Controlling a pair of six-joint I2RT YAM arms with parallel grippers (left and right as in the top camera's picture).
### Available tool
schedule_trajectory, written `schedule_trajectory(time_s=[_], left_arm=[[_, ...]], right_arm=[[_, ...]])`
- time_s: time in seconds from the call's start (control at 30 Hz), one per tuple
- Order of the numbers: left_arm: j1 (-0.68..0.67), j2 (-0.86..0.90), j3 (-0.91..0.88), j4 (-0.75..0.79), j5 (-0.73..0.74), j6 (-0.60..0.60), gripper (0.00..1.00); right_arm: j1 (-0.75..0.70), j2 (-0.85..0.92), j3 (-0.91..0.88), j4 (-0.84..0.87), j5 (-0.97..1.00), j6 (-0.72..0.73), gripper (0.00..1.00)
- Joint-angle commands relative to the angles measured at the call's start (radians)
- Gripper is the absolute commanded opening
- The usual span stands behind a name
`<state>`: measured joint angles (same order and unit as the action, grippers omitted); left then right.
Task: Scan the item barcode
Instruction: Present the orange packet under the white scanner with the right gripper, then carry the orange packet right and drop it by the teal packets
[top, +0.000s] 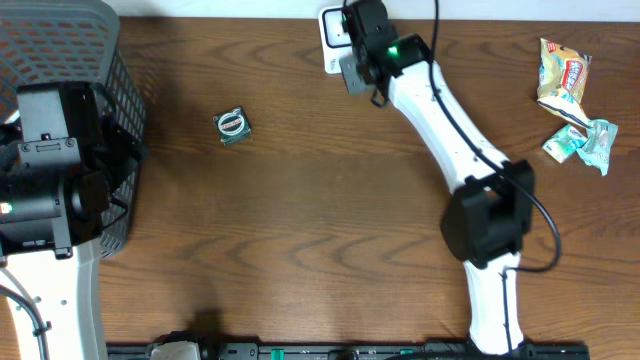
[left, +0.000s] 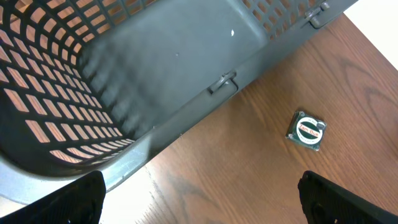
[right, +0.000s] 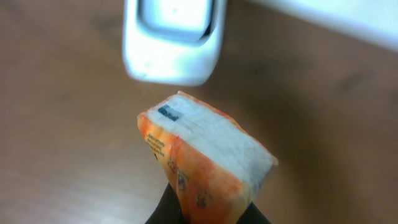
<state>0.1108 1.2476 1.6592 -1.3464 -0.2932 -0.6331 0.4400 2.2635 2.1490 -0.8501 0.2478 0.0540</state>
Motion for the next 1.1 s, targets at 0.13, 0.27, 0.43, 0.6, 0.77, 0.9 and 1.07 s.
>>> schedule_trajectory(time_s=[0.13,0.27,0.43,0.6,0.77,0.9,1.07], left_arm=[[0.005,0.001,-0.005,-0.003,-0.01,-0.016,0.97],[0.005,0.001,-0.005,-0.003,-0.01,-0.016,0.98],[0.005,0.001,-0.005,-0.003,-0.01,-0.016,0.98],[0.005,0.001,-0.005,-0.003,-0.01,-0.016,0.98],[0.005,0.001,-0.005,-0.003,-0.01,-0.016,0.98],[0.005,0.001,-0.005,-0.003,-0.01,-0.016,0.98],[0.005,0.001,-0.005,-0.003,-0.01,-0.016,0.98]], right_arm=[[0.031,0.15,0.147,0.264,0.319,-0.339,0.01],[0.051,0.216,0.147,0.513,0.319,-0.637,0.01],[0.053,0.256,0.147,0.632,0.314,-0.695,0.01],[0.049,0.278,0.146,0.608,0.203,-0.83,0.01],[0.042,0.303,0.145,0.595,0.217,-0.925,0.01],[0.041,0.303,0.145,0.577,0.228,-0.927,0.01],[0.031,0.275,0.145,0.56,0.278,-0.919,0.01]])
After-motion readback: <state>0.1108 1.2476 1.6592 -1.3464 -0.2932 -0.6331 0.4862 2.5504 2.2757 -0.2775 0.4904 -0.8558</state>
